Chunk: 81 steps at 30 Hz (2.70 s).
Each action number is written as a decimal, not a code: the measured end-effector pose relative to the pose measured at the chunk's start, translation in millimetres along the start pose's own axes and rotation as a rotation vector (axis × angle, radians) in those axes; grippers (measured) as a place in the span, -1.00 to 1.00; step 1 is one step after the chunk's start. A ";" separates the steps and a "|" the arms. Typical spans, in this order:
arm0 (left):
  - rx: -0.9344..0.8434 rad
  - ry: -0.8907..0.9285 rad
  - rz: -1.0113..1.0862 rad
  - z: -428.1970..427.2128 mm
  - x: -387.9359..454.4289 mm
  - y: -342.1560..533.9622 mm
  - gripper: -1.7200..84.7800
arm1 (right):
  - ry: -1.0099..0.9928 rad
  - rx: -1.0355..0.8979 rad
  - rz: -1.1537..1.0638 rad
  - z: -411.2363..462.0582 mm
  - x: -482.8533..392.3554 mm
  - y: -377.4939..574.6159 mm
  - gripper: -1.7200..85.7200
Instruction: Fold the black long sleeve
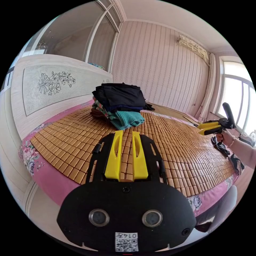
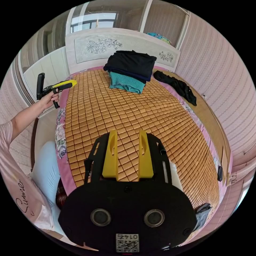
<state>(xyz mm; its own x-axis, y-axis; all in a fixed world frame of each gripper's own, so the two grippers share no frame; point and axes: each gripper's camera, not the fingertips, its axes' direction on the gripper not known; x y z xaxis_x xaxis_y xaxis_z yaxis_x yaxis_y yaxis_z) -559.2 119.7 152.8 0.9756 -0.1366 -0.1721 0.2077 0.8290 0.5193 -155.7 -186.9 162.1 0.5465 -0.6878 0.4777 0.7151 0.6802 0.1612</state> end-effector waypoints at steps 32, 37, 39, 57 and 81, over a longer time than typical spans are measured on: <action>0.072 0.469 0.431 -34.1 189.0 -86.8 -0.98 | -0.261 0.192 0.063 9.3 24.1 -55.5 -0.98; -0.232 0.558 0.210 -22.4 249.6 53.8 -0.98 | -0.291 -0.045 0.019 35.2 -51.6 80.0 -0.96; -0.232 0.505 0.223 -38.9 261.0 75.6 -0.98 | -0.288 -0.071 0.020 39.3 -68.8 108.8 -0.93; -0.333 0.134 0.032 -119.6 179.3 96.4 -0.92 | -0.255 -0.003 0.126 62.0 -164.0 133.0 -0.88; -0.276 0.415 -0.017 -142.6 133.9 48.5 -0.98 | -0.222 0.072 0.758 -40.0 -69.7 395.9 -0.90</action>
<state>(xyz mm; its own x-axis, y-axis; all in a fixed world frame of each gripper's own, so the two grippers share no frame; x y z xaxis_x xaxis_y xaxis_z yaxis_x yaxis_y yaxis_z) -428.7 219.0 35.5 0.8495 0.0294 -0.5267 0.1420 0.9488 0.2821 106.7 120.1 158.0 0.7684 0.0305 0.6392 0.1489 0.9629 -0.2249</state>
